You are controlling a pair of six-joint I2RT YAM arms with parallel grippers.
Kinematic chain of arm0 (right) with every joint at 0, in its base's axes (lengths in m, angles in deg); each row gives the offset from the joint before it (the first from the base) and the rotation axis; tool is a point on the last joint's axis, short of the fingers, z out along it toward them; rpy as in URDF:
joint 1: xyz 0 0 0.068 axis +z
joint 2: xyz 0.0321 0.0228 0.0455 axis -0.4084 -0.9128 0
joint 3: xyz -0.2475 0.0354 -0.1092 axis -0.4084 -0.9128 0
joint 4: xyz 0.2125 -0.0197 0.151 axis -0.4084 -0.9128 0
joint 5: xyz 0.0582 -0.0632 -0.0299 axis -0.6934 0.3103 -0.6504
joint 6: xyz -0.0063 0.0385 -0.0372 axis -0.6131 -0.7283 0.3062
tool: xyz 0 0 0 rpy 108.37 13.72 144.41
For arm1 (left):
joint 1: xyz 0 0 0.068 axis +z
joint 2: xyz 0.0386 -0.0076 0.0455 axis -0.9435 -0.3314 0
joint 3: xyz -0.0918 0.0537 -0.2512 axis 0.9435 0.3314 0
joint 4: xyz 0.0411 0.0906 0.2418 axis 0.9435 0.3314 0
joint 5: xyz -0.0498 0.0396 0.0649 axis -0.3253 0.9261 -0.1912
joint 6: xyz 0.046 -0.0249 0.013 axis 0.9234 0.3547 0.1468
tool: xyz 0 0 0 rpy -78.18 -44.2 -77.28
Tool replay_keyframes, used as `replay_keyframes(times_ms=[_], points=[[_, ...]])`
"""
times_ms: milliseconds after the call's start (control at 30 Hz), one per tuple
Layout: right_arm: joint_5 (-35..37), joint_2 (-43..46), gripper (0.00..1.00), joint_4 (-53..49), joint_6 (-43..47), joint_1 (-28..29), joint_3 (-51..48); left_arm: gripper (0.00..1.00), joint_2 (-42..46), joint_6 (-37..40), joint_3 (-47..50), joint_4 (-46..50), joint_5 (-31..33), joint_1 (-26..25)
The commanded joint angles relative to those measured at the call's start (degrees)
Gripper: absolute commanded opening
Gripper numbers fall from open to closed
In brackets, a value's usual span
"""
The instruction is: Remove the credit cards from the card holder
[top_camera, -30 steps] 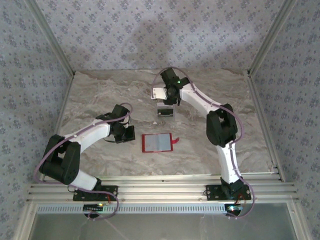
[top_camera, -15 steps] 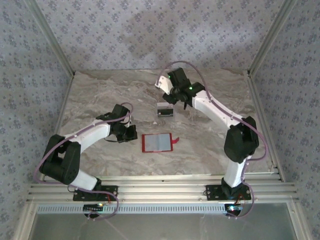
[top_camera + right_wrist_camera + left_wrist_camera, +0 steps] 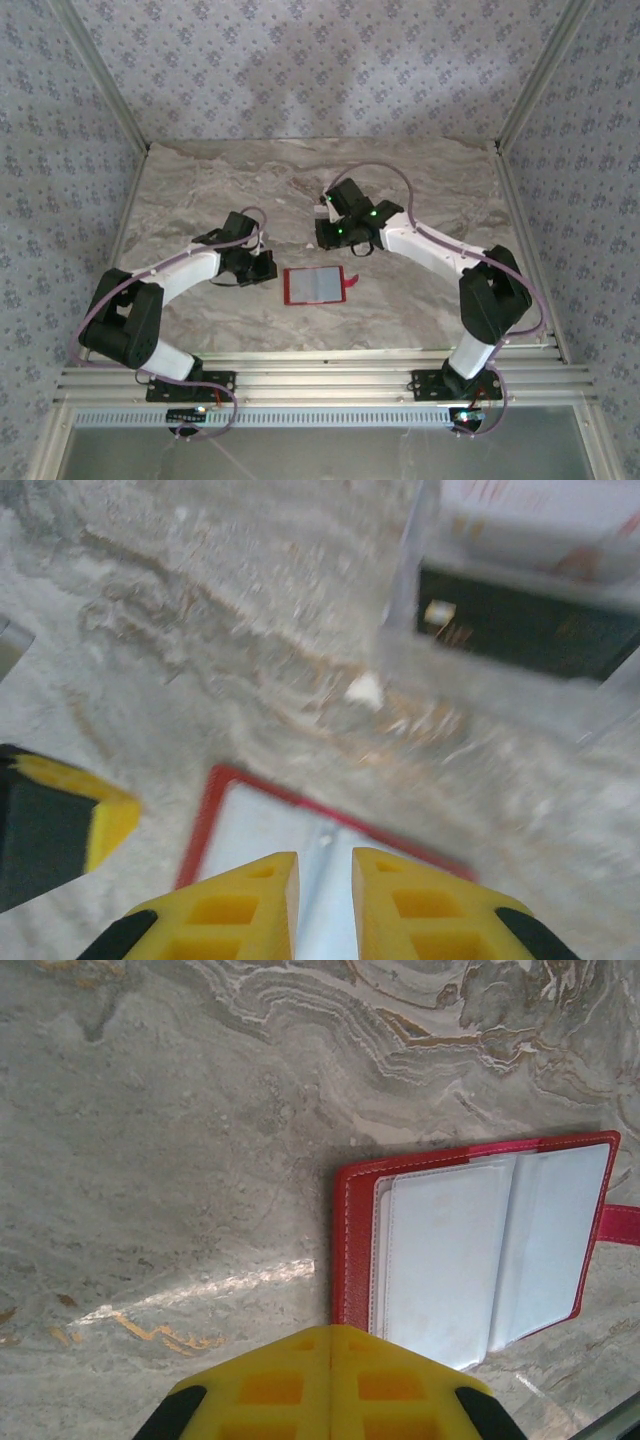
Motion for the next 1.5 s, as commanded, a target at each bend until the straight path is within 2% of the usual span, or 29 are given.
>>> replay_keyframes(times_ms=[0,300,600,1133,1467], points=[[-6.2,-2.1,0.24,2.6,-11.7,2.6,-1.8,0.07,-0.4,-0.9,0.6,-2.6,-2.7,1.6],[-4.8,-10.9,0.31,1.9,-15.7,10.0,1.3,0.07,3.6,0.0,3.8,-2.2,-3.6,5.1],[-2.9,-18.1,0.33,-1.7,-16.1,12.4,7.0,0.07,6.1,0.8,5.3,-1.1,-4.2,6.5],[4.3,-17.4,0.39,-9.6,-15.6,12.7,6.2,0.07,6.7,1.1,4.9,-0.2,-4.4,6.4],[9.3,-17.9,0.48,-15.1,-14.5,13.6,8.9,0.07,6.0,1.0,4.4,-0.5,-4.4,6.4]])
